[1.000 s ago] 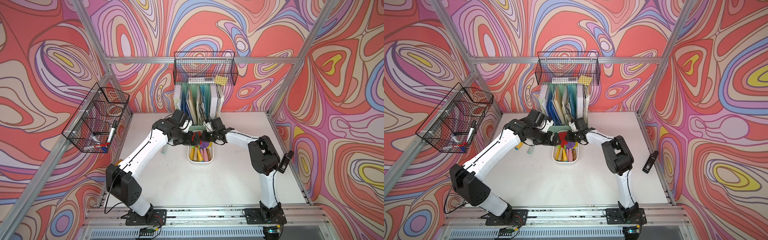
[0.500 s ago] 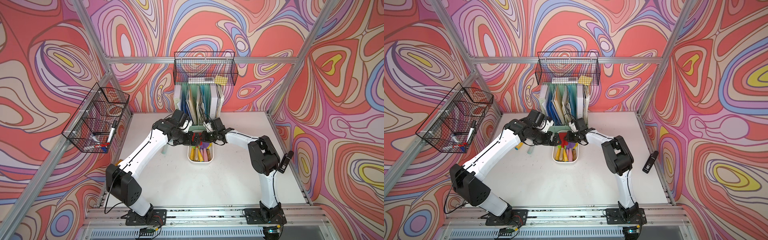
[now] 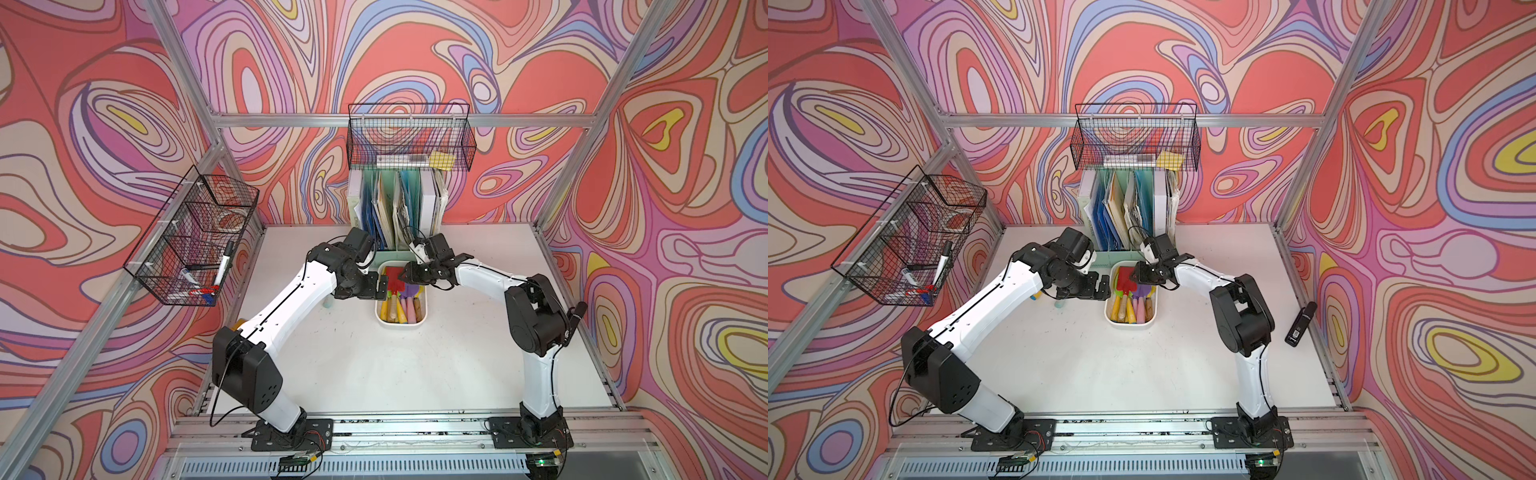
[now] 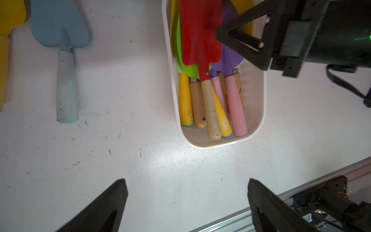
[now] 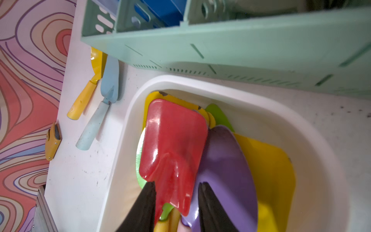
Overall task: Put the shovel into the storage box
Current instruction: Place the shovel in the storage box.
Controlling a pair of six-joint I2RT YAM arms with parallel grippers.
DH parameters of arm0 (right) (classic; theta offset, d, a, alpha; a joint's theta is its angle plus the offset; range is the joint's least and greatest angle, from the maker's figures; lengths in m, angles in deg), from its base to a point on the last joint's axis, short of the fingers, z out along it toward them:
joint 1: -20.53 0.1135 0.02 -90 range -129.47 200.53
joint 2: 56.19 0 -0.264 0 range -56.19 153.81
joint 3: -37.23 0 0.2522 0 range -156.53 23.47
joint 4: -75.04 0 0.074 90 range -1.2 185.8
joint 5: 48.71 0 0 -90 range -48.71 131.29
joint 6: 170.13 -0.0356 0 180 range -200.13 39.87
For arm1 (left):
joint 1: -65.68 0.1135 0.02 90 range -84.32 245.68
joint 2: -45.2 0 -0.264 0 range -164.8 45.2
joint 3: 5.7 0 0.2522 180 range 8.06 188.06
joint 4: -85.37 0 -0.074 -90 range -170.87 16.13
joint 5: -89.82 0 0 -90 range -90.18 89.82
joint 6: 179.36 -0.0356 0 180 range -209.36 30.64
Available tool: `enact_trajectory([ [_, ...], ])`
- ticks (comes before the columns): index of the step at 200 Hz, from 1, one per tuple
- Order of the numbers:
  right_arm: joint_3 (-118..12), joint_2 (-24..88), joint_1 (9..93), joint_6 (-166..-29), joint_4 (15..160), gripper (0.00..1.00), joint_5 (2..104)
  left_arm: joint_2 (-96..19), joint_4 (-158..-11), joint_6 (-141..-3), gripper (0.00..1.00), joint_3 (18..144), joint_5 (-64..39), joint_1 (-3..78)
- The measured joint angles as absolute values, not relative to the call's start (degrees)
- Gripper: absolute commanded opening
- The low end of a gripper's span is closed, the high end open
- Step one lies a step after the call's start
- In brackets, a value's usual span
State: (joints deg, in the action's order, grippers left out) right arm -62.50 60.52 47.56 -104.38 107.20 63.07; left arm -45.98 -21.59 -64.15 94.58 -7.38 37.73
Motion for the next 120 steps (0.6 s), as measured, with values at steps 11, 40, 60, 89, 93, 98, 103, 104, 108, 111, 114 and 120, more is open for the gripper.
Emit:
enact_trajectory([
  [11, -62.50, 59.36, 47.56, -104.14, 107.74, 0.37, 62.83, -46.00, -21.59, -63.67, 0.99, 93.66, -6.82, 38.61],
  [40, -62.50, 56.43, 47.56, -103.31, 109.47, 0.37, 61.96, -46.61, -21.70, -62.92, 0.99, 90.84, -5.63, 42.23],
  [60, -62.50, 54.36, 47.56, -102.74, 110.91, 0.36, 61.37, -48.82, -21.70, -62.95, 0.98, 90.12, -4.43, 44.66],
  [89, -62.28, 50.84, 47.56, -101.76, 113.01, 0.36, 60.05, -53.32, -21.91, -63.67, 0.95, 90.12, -3.16, 47.52],
  [93, -62.17, 50.31, 47.56, -101.56, 113.23, 0.36, 59.90, -54.06, -21.96, -63.89, 0.95, 90.12, -3.03, 47.94],
  [98, -61.98, 49.53, 47.56, -101.39, 113.49, 0.36, 59.64, -54.98, -22.02, -64.13, 0.95, 90.12, -2.92, 48.46],
  [103, -61.80, 48.80, 47.56, -101.25, 113.75, 0.36, 59.42, -55.64, -22.07, -64.34, 0.94, 90.12, -2.90, 48.90],
  [104, -61.78, 48.69, 47.56, -101.19, 113.80, 0.36, 59.40, -55.79, -22.09, -64.43, 0.94, 90.12, -2.90, 48.99],
  [108, -61.63, 48.17, 47.56, -101.12, 113.93, 0.36, 59.27, -56.36, -22.09, -64.58, 0.94, 90.12, -2.92, 49.40],
  [111, -61.54, 47.80, 47.56, -100.99, 114.15, 0.36, 59.05, -56.91, -22.13, -64.78, 0.93, 90.12, -2.90, 49.77],
  [114, -61.43, 47.45, 47.56, -100.93, 114.19, 0.36, 59.03, -57.32, -22.13, -64.98, 0.93, 90.16, -2.92, 50.12],
  [120, -61.12, 46.64, 47.56, -100.71, 114.23, 0.36, 58.68, -58.15, -22.13, -65.37, 0.92, 90.23, -2.92, 50.80],
])
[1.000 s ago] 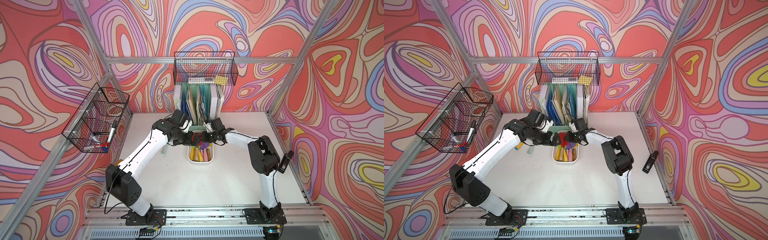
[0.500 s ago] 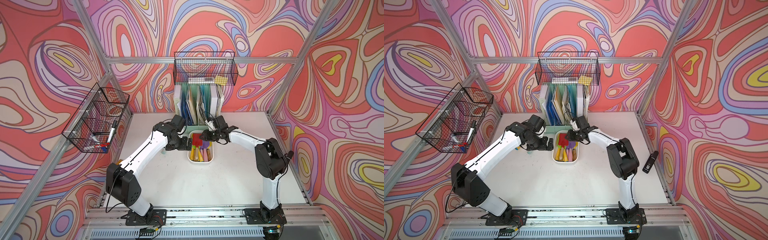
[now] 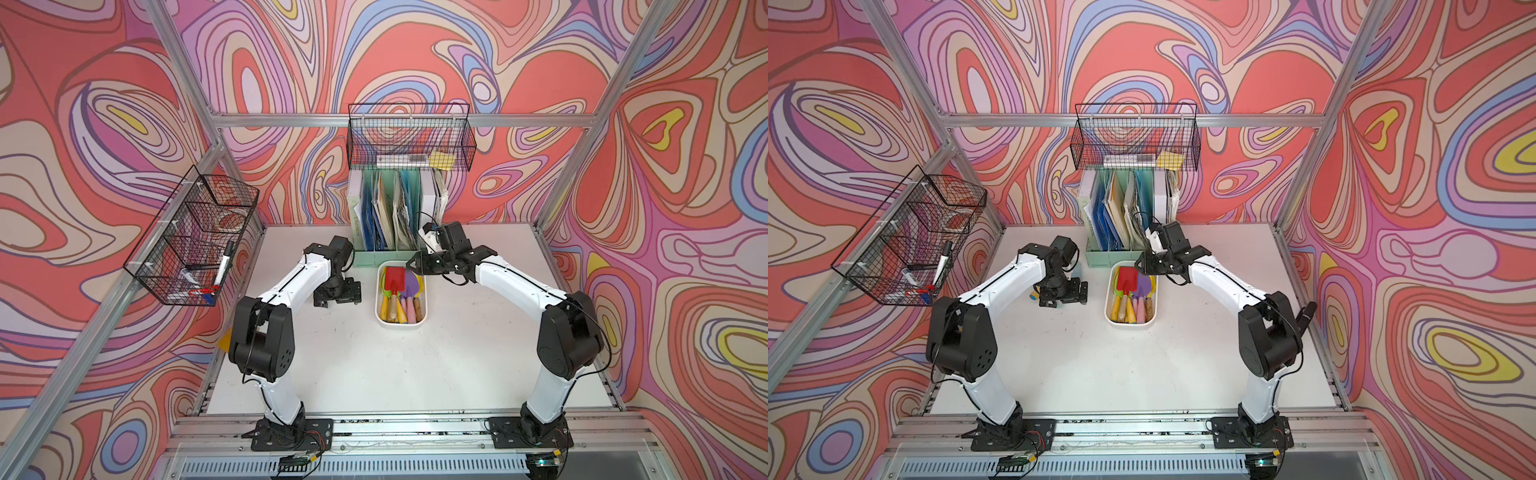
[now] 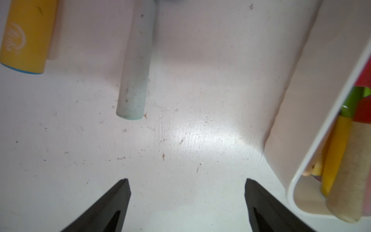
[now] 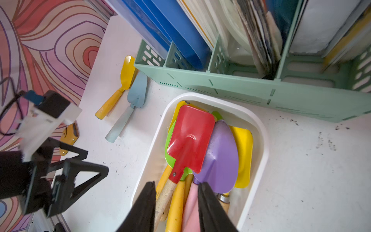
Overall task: Put the shovel into the storage box
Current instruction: Place the shovel in the storage box, then pick up the shovel from the center of the board.
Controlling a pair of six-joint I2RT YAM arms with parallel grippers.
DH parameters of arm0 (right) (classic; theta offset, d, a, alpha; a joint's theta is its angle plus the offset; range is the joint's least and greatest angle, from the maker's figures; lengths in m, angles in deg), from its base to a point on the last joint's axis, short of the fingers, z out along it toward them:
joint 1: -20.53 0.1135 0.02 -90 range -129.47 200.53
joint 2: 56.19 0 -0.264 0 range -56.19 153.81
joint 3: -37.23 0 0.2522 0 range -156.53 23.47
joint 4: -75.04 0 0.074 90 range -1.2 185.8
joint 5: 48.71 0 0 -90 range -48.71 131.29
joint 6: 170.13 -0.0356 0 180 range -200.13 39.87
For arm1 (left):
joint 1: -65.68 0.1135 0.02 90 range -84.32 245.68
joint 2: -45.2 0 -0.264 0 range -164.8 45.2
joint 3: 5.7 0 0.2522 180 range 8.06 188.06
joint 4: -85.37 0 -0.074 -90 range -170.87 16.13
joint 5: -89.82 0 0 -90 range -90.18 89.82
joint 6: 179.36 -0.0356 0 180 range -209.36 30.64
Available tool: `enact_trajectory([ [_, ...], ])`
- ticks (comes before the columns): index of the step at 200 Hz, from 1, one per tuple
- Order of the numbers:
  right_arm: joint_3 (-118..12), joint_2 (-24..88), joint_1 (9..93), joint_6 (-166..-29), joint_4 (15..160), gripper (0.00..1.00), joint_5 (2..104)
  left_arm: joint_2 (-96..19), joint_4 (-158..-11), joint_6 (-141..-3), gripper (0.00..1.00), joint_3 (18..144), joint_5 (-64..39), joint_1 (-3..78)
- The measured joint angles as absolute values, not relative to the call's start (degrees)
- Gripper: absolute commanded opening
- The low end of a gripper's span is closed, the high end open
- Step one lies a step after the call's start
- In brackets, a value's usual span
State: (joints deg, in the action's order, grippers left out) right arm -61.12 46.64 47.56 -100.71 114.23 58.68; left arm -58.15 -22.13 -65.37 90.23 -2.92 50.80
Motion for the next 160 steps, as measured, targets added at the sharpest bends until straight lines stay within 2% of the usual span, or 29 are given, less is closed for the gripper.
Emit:
enact_trajectory([
  [46, -58.46, 42.12, 47.56, -99.99, 115.74, 0.36, 57.08, -65.39, -22.22, -67.34, 0.92, 93.75, -2.95, 54.95],
  [129, -55.48, 41.72, 47.56, -99.55, 116.75, 0.35, 56.05, -74.48, -22.64, -70.38, 0.89, 101.86, -2.40, 57.86],
  [160, -55.29, 41.72, 47.56, -99.29, 116.73, 0.35, 55.77, -75.51, -22.57, -71.19, 0.81, 101.86, -1.88, 59.15],
])
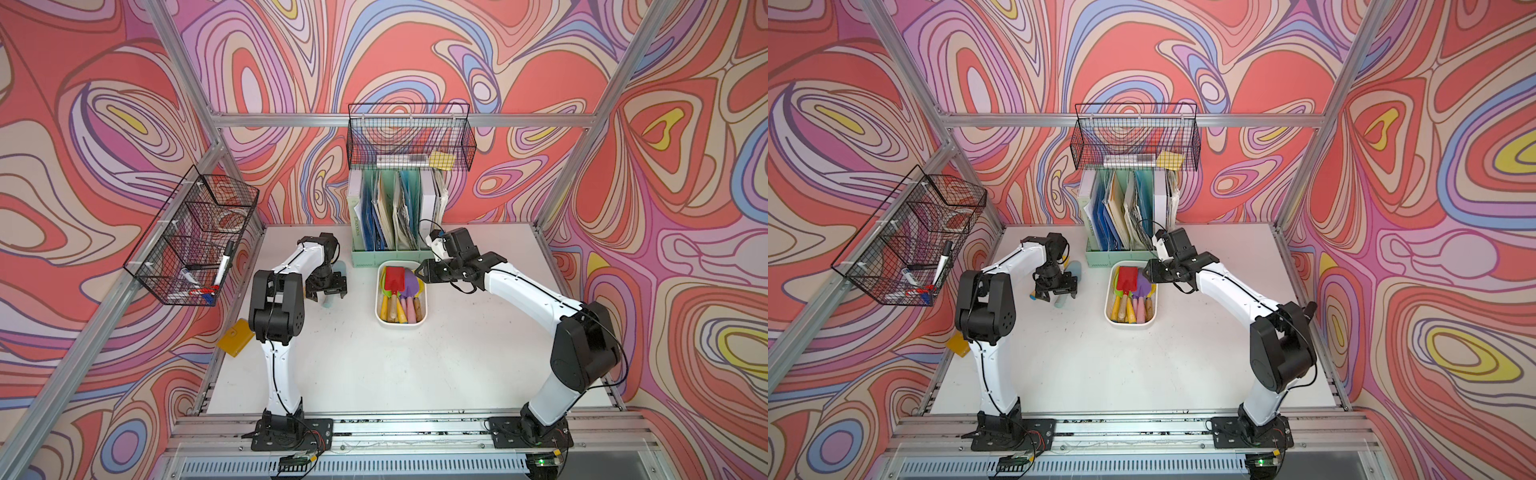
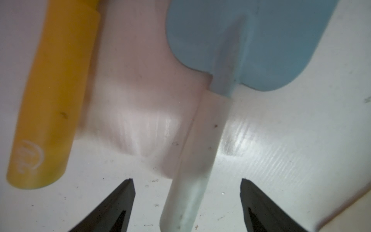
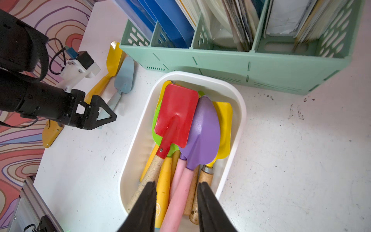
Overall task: Put the shovel into the storage box
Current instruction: Pick up the shovel from the center of the board.
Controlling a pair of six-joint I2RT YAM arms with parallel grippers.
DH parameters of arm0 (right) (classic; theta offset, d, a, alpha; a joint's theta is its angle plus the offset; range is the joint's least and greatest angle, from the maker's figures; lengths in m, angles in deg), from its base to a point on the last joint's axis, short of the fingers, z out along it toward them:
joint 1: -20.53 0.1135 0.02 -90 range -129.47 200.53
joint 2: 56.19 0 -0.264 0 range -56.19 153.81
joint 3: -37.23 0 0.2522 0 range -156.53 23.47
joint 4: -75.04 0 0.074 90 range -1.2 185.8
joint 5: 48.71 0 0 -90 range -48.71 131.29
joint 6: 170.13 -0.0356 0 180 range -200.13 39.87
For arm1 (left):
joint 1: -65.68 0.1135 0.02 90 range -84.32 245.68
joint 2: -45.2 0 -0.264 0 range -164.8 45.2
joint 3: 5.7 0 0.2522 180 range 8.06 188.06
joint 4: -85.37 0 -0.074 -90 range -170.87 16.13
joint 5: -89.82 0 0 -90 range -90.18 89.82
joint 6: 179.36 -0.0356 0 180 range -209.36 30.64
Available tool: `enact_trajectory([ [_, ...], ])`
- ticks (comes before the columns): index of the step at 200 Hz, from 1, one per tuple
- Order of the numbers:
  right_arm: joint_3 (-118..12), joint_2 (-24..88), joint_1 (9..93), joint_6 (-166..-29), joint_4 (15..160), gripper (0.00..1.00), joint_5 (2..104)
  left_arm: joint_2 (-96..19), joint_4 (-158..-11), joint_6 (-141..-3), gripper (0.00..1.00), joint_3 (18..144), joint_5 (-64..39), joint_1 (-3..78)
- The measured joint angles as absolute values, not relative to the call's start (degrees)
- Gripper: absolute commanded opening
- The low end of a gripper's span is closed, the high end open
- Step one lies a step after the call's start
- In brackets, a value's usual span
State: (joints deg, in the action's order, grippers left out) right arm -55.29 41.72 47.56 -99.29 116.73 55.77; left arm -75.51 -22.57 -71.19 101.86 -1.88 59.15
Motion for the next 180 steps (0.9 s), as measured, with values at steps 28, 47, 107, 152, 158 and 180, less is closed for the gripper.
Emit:
enact_trajectory([
  [28, -55.29, 41.72, 47.56, -99.27, 116.73, 0.35, 55.68, -75.70, -22.57, -71.75, 0.69, 102.05, -1.94, 59.28],
  [47, -55.29, 41.63, 47.56, -99.27, 116.73, 0.35, 55.64, -75.72, -22.59, -71.89, 0.62, 102.07, -2.33, 59.26],
  [107, -55.24, 41.09, 47.56, -99.27, 116.70, 0.35, 55.60, -76.18, -23.05, -71.99, 0.39, 102.05, -3.60, 59.26],
  [152, -55.24, 40.10, 47.56, -99.27, 116.70, 0.35, 55.44, -78.30, -23.44, -72.02, 0.28, 102.05, -4.39, 59.24],
  [158, -55.22, 40.00, 47.56, -99.27, 116.70, 0.35, 55.40, -78.37, -23.42, -71.97, 0.26, 102.07, -4.48, 59.24],
  [180, -55.16, 39.69, 47.56, -99.27, 116.70, 0.35, 55.25, -78.37, -23.42, -71.99, 0.21, 102.07, -4.56, 59.24],
])
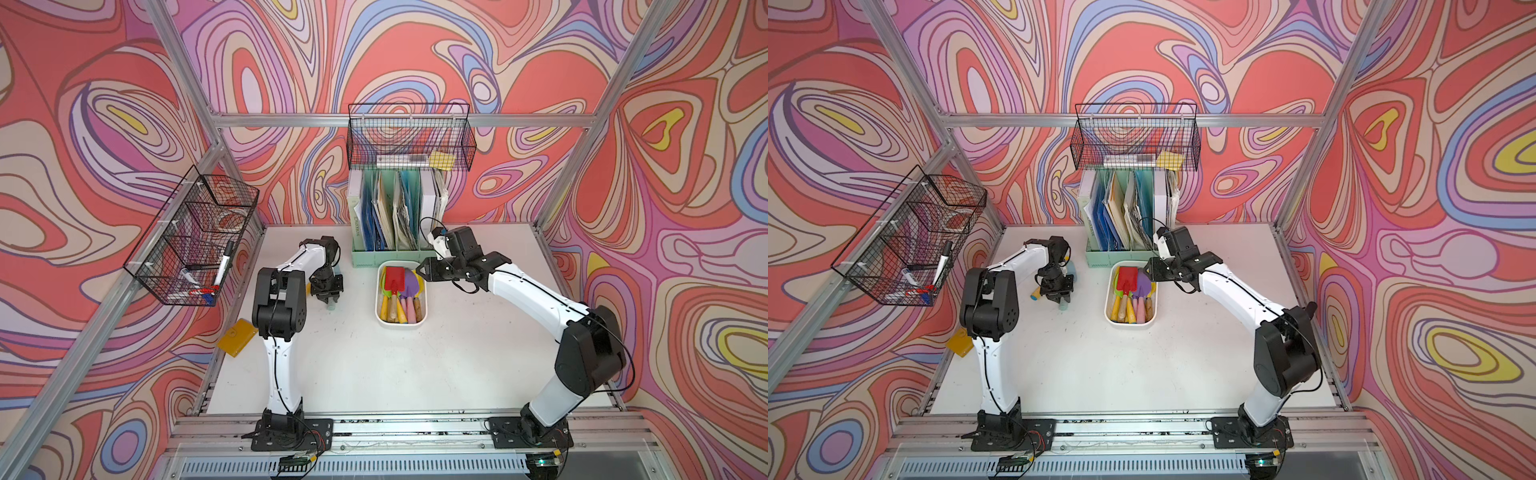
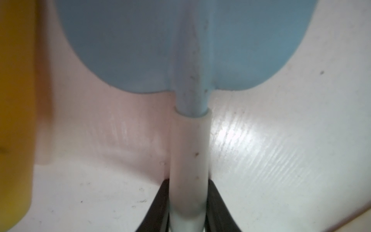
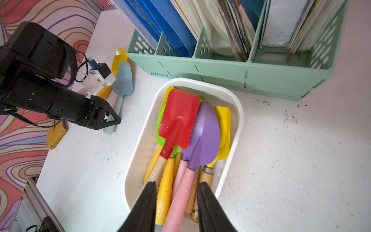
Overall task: Put the shovel into the storage box
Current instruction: Pick up the shovel from the center of the board.
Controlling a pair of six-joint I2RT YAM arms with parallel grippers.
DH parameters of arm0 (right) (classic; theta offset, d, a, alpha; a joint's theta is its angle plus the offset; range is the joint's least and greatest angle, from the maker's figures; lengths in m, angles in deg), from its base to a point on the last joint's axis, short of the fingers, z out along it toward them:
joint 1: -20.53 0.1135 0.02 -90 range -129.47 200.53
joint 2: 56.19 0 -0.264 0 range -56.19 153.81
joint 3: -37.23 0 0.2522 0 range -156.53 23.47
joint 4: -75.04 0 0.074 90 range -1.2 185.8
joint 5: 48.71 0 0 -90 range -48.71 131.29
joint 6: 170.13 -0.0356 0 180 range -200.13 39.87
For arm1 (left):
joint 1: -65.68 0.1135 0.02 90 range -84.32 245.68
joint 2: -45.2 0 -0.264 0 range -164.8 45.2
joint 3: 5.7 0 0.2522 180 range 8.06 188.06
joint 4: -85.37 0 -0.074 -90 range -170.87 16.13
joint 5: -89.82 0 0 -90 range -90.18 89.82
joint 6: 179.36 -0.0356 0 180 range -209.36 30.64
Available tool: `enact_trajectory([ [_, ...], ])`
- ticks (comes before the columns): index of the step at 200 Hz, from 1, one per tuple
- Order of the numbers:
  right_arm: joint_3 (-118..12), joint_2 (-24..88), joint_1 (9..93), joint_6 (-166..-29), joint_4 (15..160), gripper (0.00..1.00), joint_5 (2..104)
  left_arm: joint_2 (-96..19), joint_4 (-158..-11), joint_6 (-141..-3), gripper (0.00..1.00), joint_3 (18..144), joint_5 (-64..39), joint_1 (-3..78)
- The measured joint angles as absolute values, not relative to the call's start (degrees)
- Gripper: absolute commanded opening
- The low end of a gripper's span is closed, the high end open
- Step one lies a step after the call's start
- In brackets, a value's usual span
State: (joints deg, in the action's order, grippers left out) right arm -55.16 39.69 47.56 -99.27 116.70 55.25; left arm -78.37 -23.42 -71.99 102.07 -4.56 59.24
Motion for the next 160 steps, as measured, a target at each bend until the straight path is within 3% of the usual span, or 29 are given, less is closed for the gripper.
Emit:
enact_trajectory([
  [82, -55.14, 39.69, 47.56, -99.27, 116.68, 0.35, 55.18, -76.58, -23.40, -73.35, 0.13, 102.05, -7.03, 57.66],
  [160, -55.14, 39.69, 47.56, -100.16, 115.94, 0.35, 59.03, -64.69, -21.04, -74.11, 0.13, 101.94, -8.15, 52.81],
])
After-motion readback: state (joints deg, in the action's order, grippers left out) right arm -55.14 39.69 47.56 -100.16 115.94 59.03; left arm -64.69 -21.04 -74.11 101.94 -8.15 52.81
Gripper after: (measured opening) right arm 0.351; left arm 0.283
